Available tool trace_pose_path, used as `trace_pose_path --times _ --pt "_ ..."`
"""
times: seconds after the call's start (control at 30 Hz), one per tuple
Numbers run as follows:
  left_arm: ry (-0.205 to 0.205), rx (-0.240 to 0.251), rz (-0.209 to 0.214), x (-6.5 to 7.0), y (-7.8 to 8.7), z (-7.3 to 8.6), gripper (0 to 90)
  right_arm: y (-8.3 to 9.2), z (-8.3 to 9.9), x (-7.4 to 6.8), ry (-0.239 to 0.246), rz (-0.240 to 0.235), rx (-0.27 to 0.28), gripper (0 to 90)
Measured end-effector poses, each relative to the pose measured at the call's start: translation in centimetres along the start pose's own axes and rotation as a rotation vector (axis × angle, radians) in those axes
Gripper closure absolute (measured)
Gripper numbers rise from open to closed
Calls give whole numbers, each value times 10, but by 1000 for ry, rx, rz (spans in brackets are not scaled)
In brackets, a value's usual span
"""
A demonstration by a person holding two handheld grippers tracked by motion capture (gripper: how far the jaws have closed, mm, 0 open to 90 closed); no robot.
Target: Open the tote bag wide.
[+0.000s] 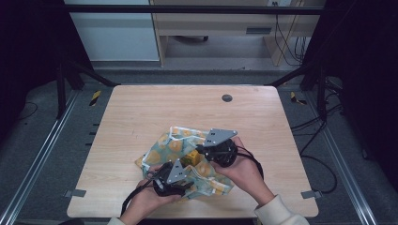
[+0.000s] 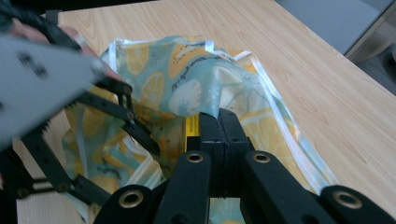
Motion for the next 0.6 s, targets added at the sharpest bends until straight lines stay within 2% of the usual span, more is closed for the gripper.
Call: trace_pose_path --times 0.07,0.1,0.13,0.17,0.2,0.3,0.37,0.4,0.43,0.47,0.53,0.6 --pt "-4 -34 3 0 -6 2 389 -1 -2 1 -2 1 0 900" --pt "-6 -41 9 1 -8 2 431 -2 -4 1 1 0 -1 900" --pt "-31 -70 4 3 -13 5 480 -3 -5 2 0 2 -1 900" --pt "-31 -70 4 3 -13 5 539 -3 -5 2 0 2 -1 900" --pt "-42 -75 1 3 -14 6 539 -4 -6 2 -1 -2 0 900" --pt "-49 -96 -22 2 -18 8 700 -6 -9 5 0 4 1 900" --pt "-51 -113 -21 2 -21 10 816 -7 -12 11 -19 9 12 900" --pt "-44 -115 -34 0 -22 11 858 -8 -13 13 -24 14 15 900" --pt "-44 -115 -34 0 -22 11 886 -8 -13 13 -24 14 15 900" --pt "-50 -106 -56 1 -19 11 892 -9 -14 20 -36 28 21 900" --pt "-60 -104 -54 2 -16 10 894 -10 -14 25 -38 38 19 900" --pt "-82 -99 -52 5 -9 10 895 -16 -13 41 -71 50 20 900"
Point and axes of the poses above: each handheld gripper's, and its own axes: y roughly backward along the jaws, z roughly out of its underside, x roughly to its right, the point moved 6 cm from there along -y, roughly forward along the jaws, and after that the axes turned 10 degrees about y, right-handed, at the moved point
